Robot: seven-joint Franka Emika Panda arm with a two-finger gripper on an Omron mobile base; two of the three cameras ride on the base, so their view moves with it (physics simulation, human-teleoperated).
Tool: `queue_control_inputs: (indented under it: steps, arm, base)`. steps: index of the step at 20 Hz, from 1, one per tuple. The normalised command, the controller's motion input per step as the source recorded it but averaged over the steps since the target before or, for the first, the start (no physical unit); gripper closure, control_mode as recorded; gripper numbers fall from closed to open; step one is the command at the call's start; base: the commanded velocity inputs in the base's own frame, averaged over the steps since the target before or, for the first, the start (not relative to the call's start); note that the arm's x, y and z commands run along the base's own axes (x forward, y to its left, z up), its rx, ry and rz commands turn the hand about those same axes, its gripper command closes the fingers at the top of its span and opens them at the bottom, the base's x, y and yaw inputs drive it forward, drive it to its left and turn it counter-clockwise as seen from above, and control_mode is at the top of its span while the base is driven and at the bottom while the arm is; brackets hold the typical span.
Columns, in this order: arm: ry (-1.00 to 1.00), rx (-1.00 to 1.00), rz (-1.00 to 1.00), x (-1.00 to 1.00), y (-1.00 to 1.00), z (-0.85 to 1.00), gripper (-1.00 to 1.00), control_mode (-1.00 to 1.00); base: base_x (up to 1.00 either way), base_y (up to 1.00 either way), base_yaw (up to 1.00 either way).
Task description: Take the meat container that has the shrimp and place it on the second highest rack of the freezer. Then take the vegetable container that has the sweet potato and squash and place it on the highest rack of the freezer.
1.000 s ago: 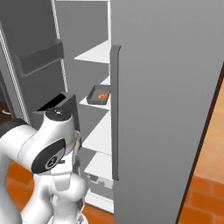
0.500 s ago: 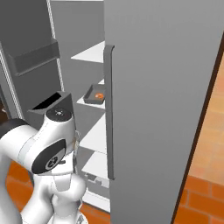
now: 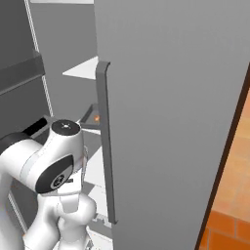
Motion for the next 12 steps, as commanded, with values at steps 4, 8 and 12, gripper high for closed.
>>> queue_control_inputs:
  steps: [4, 8, 12]
  arm:
    - [0.00, 0.00, 0.00, 0.00, 0.00, 0.00, 1.00, 1.00]
    - [0.00, 0.00, 0.00, 0.00, 0.00, 0.00, 1.00, 1.00]
    - [-0.33, 0.13, 0.00, 0.48, 0.23, 0.73, 1.00, -1.00]
  base:
    - [0.32, 0.02, 0.00]
    - [0.09, 0.21, 0.00]
    - [0.00, 0.00, 0.00]
